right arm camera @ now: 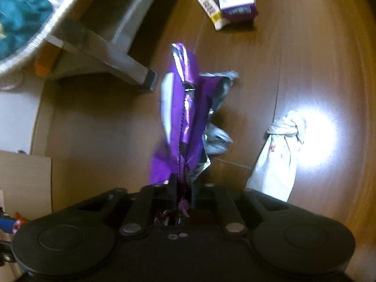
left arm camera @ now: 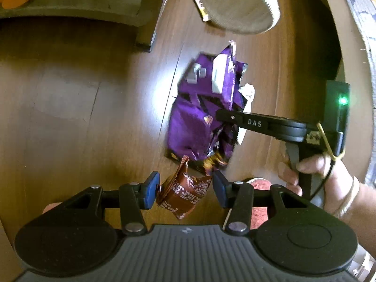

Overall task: Collect trash
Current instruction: 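Lift red wrapper and purple bag with both tools over the wastebasket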

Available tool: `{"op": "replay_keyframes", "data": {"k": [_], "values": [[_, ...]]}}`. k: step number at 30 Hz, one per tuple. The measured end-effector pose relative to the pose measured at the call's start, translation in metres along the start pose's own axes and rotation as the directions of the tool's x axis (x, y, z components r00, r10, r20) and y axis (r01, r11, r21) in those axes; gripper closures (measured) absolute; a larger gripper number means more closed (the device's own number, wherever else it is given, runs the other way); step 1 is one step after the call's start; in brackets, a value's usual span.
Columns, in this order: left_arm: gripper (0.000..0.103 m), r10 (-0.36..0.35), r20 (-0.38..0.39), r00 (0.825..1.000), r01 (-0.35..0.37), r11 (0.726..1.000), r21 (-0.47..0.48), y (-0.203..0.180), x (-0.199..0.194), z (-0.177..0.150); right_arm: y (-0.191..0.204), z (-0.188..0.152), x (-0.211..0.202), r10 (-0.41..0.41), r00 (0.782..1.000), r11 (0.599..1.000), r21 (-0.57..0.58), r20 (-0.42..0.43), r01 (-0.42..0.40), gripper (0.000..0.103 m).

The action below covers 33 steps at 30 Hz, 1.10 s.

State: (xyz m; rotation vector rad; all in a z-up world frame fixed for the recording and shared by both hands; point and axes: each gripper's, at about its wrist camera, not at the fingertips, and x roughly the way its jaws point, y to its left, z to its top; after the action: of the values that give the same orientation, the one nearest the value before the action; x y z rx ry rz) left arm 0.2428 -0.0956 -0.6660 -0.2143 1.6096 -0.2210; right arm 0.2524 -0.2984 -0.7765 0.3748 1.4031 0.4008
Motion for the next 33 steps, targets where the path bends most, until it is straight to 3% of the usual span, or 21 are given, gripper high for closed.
{"op": "replay_keyframes", "data": {"k": [7, 14, 19, 27, 33], "values": [[0.055, -0.001, 0.021, 1.000, 0.001, 1.000, -0.017, -0.011, -0.076, -0.003, 0.045, -0.001, -0.080, -0.037, 0.998, 0.999, 0.034, 0.044, 0.036, 0.096], [0.055, -0.004, 0.073, 0.997, 0.006, 1.000, -0.022, -0.043, -0.180, -0.006, 0.114, 0.018, -0.212, -0.062, 0.992, 0.998, -0.023, 0.111, 0.065, 0.096], [0.055, -0.012, 0.157, 0.987, 0.015, 1.000, -0.016, -0.060, -0.270, -0.001, 0.160, 0.039, -0.309, -0.074, 0.984, 0.995, -0.054, 0.164, 0.084, 0.096], [0.055, -0.019, 0.313, 0.949, 0.023, 1.000, -0.009, -0.074, -0.414, 0.029, 0.252, 0.072, -0.443, -0.067, 0.968, 0.981, -0.160, 0.243, 0.108, 0.096], [0.055, -0.029, 0.422, 0.906, 0.029, 1.000, 0.005, -0.075, -0.495, 0.058, 0.313, 0.102, -0.522, -0.023, 0.929, 0.956, -0.265, 0.371, 0.130, 0.096]]}}
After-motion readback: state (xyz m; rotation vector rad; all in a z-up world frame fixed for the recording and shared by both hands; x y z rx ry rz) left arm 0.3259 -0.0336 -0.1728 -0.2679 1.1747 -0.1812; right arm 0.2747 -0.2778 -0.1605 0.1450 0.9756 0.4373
